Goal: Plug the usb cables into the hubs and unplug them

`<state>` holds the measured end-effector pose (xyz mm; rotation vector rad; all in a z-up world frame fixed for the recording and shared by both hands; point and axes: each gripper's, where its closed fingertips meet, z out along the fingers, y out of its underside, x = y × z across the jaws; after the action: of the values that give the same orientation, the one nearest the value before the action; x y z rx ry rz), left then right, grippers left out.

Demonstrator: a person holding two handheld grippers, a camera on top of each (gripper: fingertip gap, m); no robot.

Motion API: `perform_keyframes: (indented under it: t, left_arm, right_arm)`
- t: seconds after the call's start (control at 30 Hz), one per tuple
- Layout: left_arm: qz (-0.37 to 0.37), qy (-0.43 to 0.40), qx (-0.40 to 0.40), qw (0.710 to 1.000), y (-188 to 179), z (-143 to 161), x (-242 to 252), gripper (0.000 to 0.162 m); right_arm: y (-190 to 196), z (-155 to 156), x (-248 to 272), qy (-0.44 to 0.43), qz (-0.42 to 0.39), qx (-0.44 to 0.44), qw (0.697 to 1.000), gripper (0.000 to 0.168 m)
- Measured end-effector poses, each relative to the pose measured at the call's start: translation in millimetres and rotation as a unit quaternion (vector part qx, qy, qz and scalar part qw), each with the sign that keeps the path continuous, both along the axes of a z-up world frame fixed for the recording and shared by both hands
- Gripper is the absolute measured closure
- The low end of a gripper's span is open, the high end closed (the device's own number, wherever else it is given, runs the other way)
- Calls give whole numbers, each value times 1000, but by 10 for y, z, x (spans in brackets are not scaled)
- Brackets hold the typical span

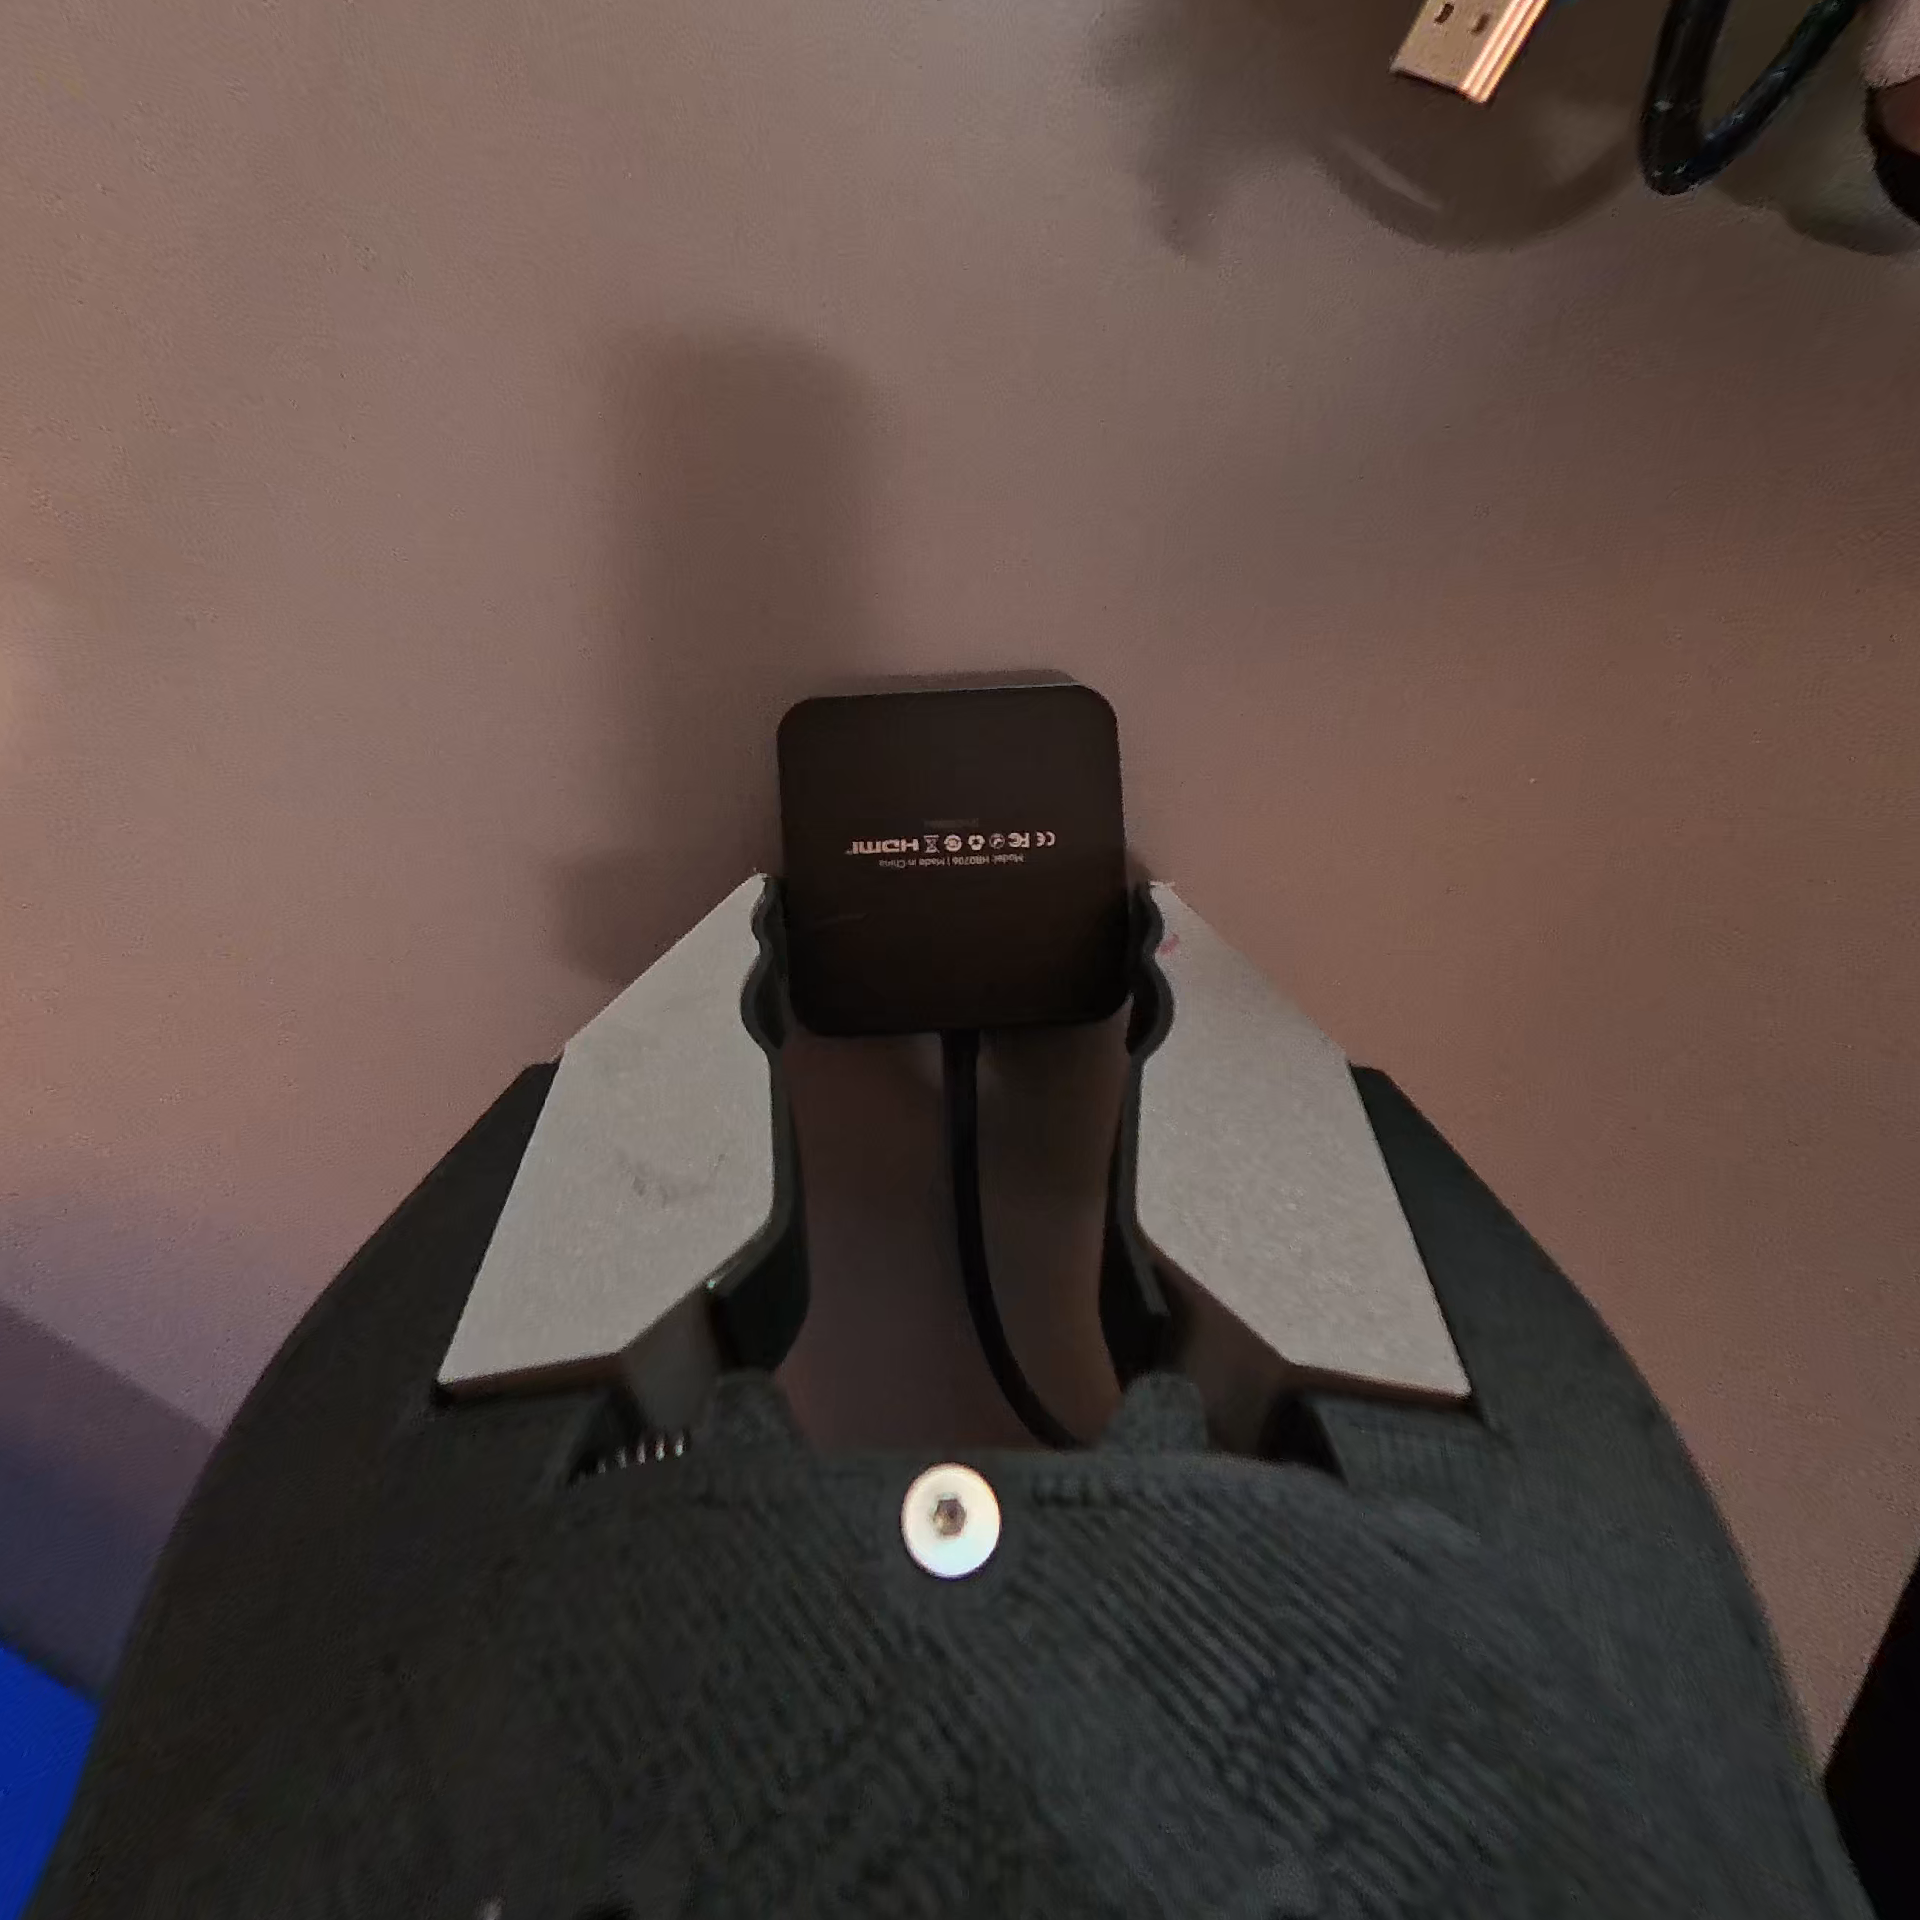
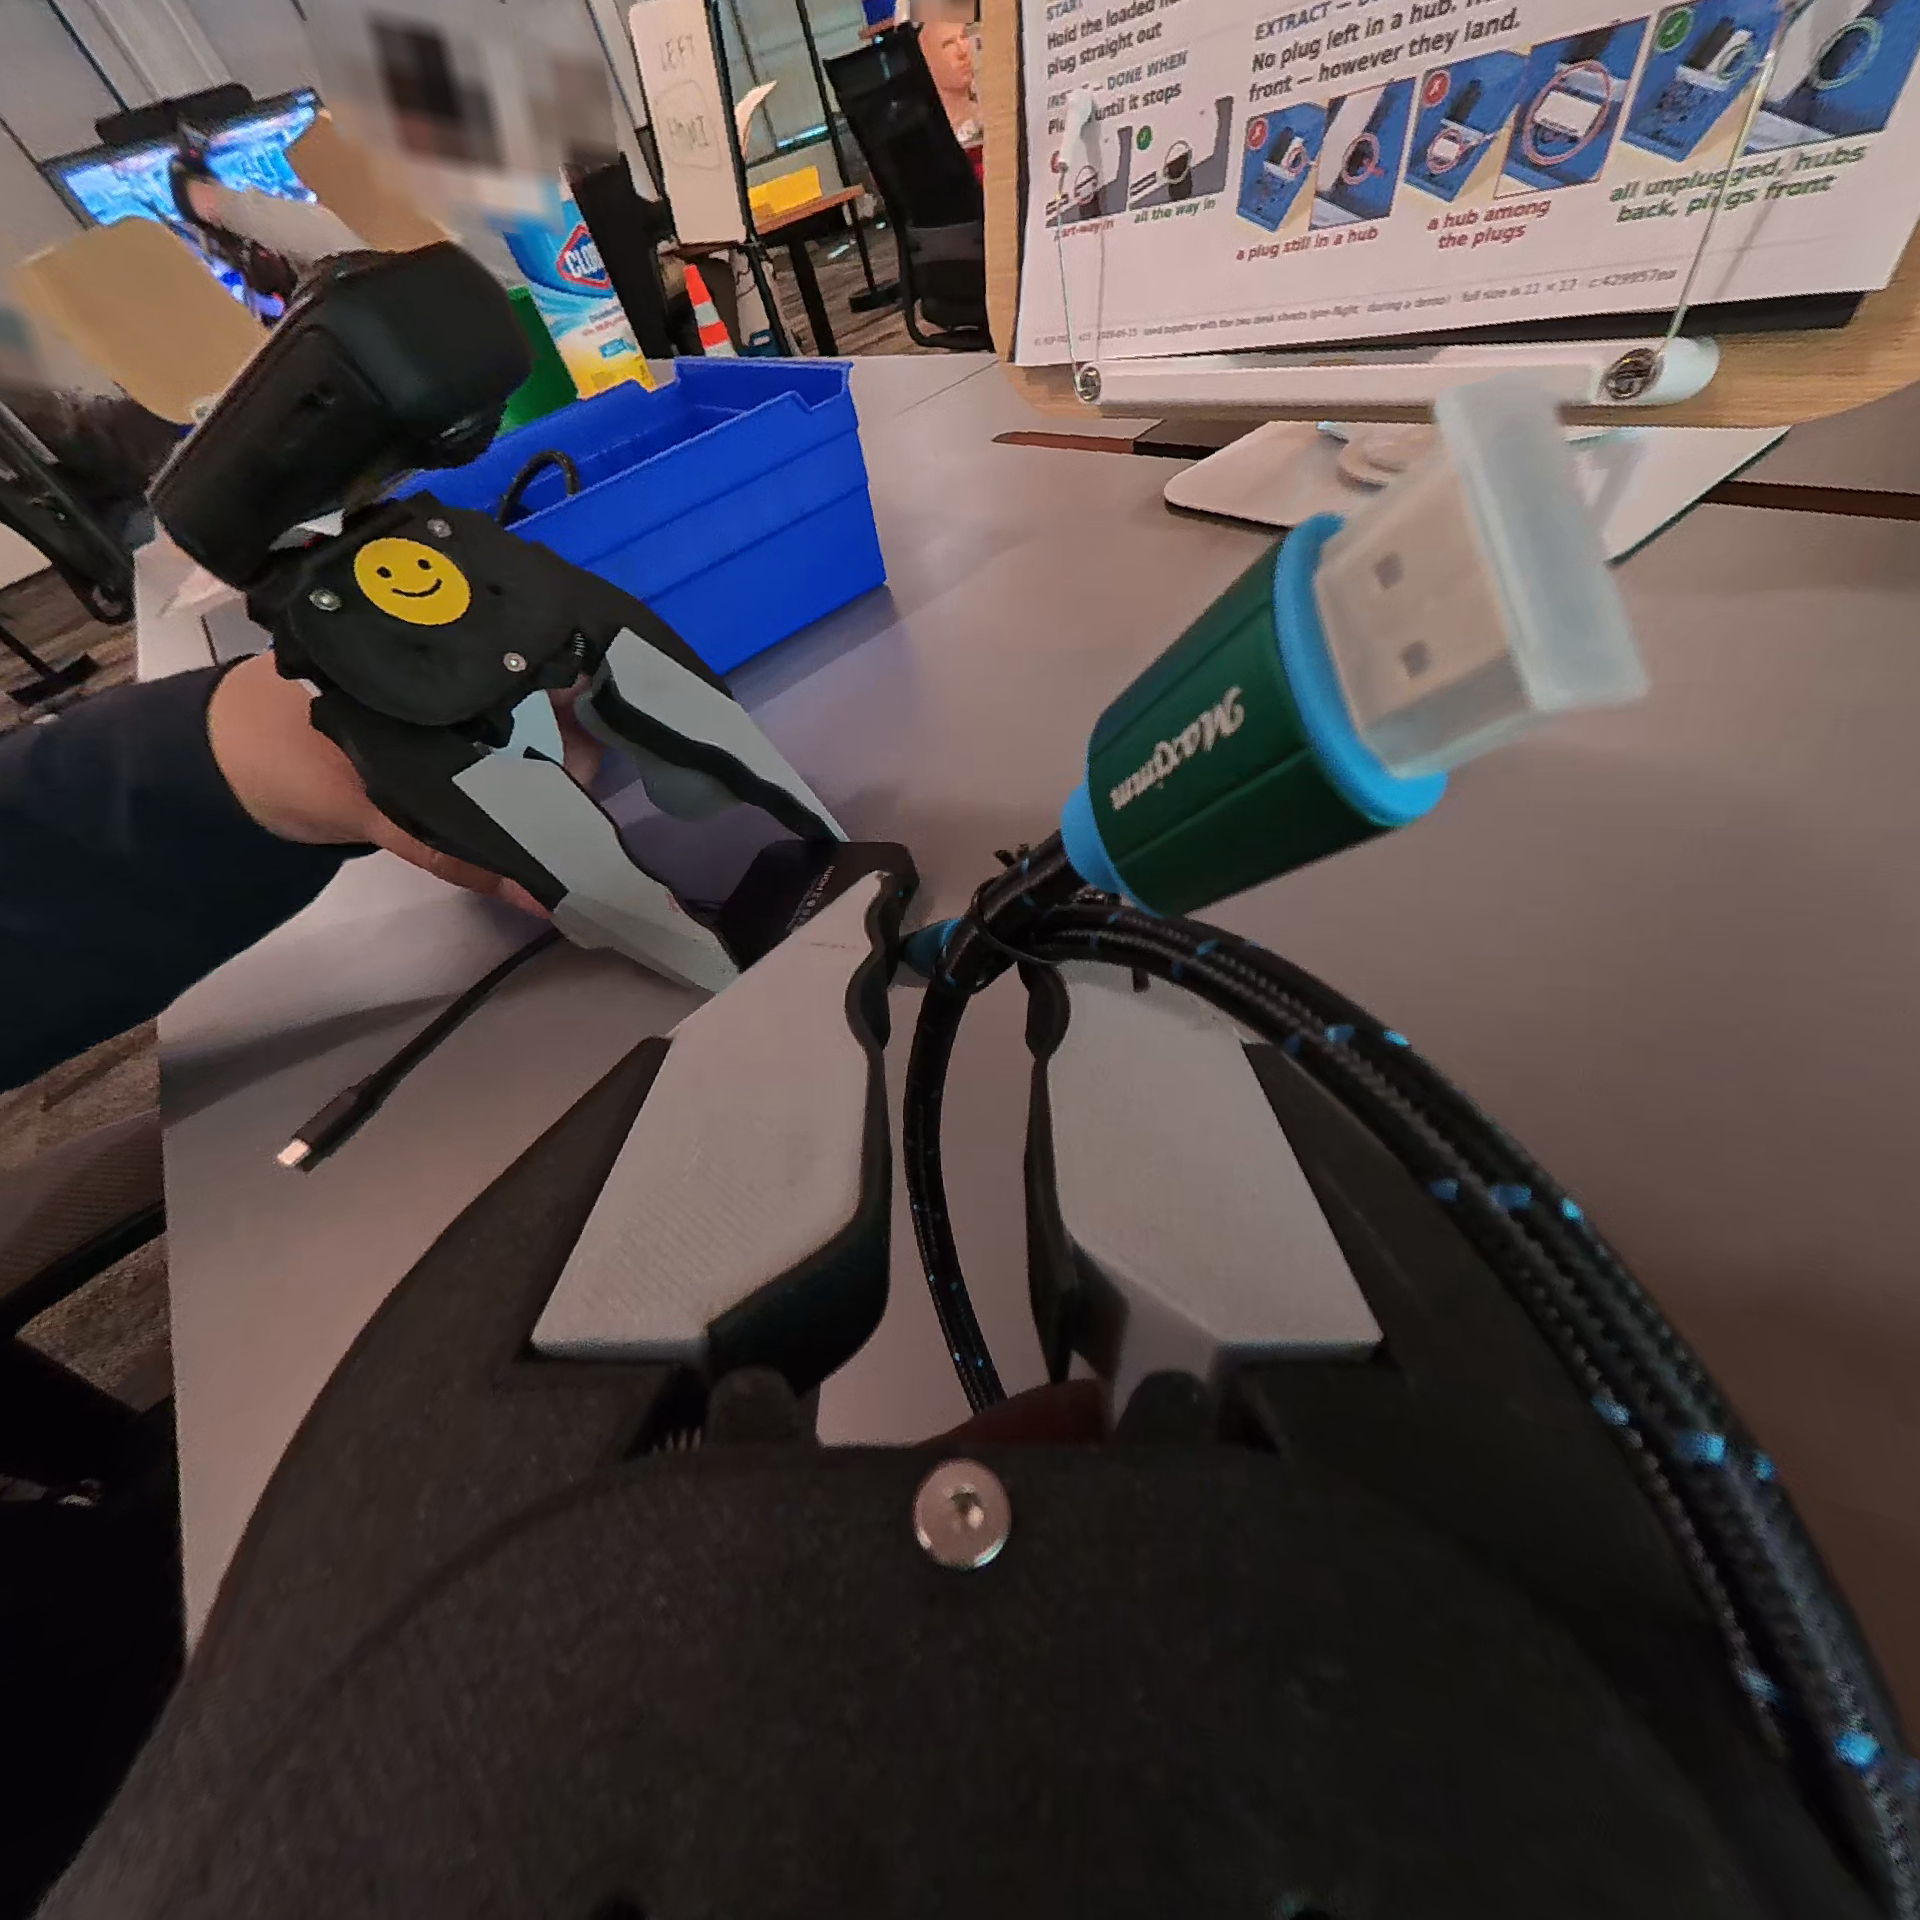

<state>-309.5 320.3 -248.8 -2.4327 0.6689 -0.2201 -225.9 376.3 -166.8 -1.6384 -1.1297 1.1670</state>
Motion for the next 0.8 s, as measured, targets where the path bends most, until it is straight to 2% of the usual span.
perform_keyframes:
  t: [0.03,0.13,0.27,0.33,0.53,0.67,0.8]
  left_arm:
    - [-1,1,-1,1000,2,0,0,97]
    - [4,-40,2,999,13,30,36,97]
    - [15,-226,14,974,21,374,201,97]
    - [18,-280,21,960,15,510,221,97]
    - [24,-345,37,938,24,594,313,97]
    - [16,-388,44,921,35,653,461,98]
    - [6,-428,66,901,35,798,550,98]
  right_arm:
    - [-27,1,-11,1,6,-1,1000,149]
    - [-146,-12,-54,-2,35,3,999,149]
    - [-228,-30,-88,-12,46,30,998,148]
    - [-249,3,-88,-4,49,35,998,148]
    - [-429,396,-45,92,73,80,990,149]
    - [-578,551,-30,124,70,177,974,150]
    - [-671,548,-43,124,63,272,952,150]
